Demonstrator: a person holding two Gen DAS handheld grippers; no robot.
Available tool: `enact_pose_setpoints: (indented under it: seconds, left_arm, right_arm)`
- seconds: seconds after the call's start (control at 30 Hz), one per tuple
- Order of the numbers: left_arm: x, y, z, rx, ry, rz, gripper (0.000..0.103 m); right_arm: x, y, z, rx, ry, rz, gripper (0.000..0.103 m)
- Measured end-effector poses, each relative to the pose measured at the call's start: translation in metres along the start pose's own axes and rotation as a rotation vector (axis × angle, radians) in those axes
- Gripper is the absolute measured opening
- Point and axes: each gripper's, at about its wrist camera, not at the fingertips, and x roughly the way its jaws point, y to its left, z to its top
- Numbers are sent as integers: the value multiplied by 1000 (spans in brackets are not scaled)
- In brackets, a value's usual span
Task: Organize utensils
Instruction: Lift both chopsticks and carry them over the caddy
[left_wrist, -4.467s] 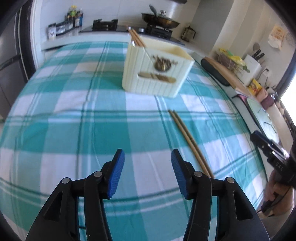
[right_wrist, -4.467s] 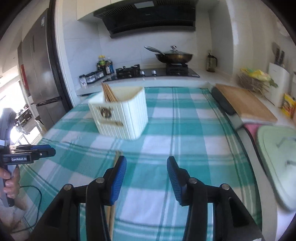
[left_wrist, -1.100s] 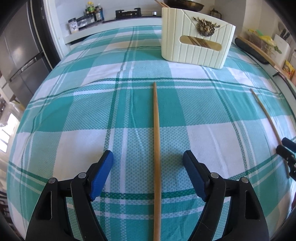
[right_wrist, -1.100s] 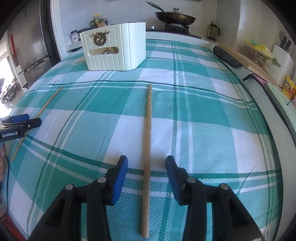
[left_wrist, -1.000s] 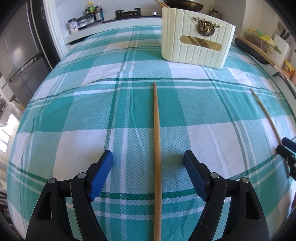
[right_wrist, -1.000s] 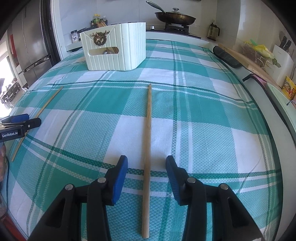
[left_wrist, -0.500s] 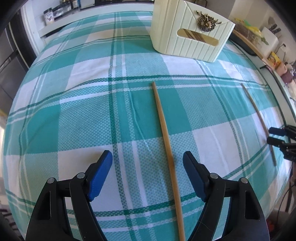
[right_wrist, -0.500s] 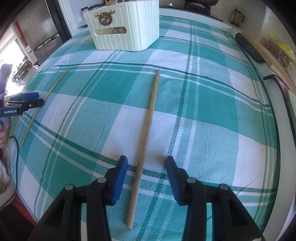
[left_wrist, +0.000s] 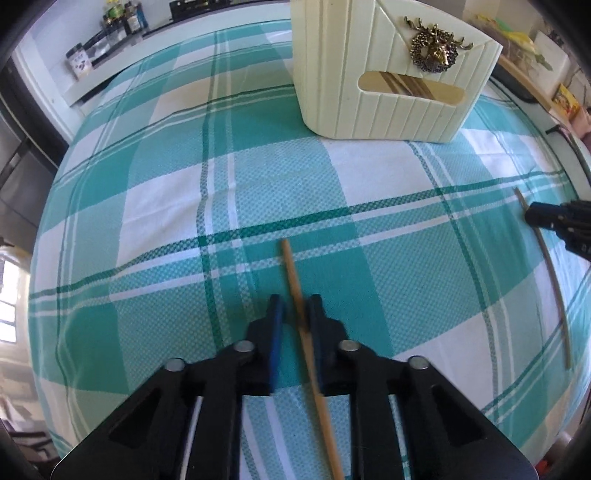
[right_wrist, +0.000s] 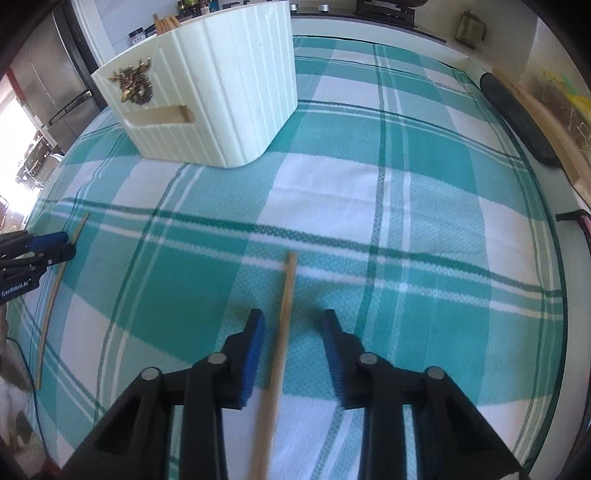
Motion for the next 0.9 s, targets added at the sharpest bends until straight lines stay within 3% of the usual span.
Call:
enact_pose_setpoints:
  seconds: [0.03, 0.13, 0.2, 0.53, 0.67, 0.9]
  left_arm:
    - [-1, -2, 0, 9, -13, 7, 5]
    - [-9, -4, -4, 14, -52, -34, 4]
    - [-28, -4, -10, 4, -107, -54, 4]
    - [-171, 31, -34, -103, -434, -205, 4]
    - [-207, 37, -40, -115, -519, -222, 4]
    - [-239, 36, -39, -113, -616, -226, 4]
  right_arm:
    - [1, -1, 3, 1, -4, -9, 8]
    - [2, -5, 8, 28, -14, 9, 6]
    - [-11, -7, 5, 46, -67, 50, 6]
    - [-159, 20, -33, -4, -400, 172, 6]
    - [-205, 30, -46, -35, -500, 170, 6]
    - [-243, 46, -49, -62, -626, 146, 6]
